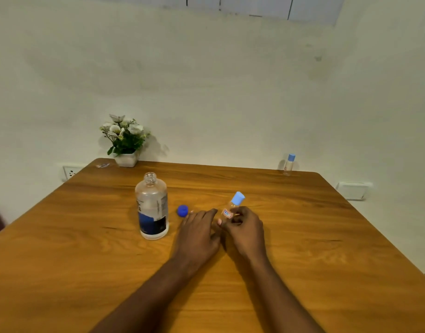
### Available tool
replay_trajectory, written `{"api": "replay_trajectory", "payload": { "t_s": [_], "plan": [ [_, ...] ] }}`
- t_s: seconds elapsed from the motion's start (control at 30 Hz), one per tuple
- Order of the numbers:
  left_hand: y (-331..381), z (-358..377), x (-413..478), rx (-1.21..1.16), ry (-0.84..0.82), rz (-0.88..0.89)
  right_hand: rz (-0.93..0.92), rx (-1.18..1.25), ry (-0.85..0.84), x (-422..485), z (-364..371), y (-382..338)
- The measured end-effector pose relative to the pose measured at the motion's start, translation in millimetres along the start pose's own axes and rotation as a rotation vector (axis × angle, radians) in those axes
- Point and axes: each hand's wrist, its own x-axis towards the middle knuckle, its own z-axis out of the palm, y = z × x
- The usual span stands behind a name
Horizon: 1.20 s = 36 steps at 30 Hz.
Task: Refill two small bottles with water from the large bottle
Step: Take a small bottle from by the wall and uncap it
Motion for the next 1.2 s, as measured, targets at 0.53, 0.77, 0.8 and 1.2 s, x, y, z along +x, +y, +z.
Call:
{"api": "replay_trajectory", "payload": {
  "t_s": [0.53,0.77,0.8,1.2],
  "plan": [
    [-22,-13,-6,-0.169,0.129,-0.069,-0.022,0.139,-0.170,15,-22,-14],
    [-18,-10,-7,-0.115,0.100,-0.052,0.007,0.069,-0.230,21,-35,-7],
    [-17,-10,-8,-0.111,0.092,-0.041,0.007,0.056,-0.244,21,-35,-5],
    [-10,-12,-14,-0.029,0.058,0.004,-0.036,0.061,-0.345,21,-45,-1]
  ]
}}
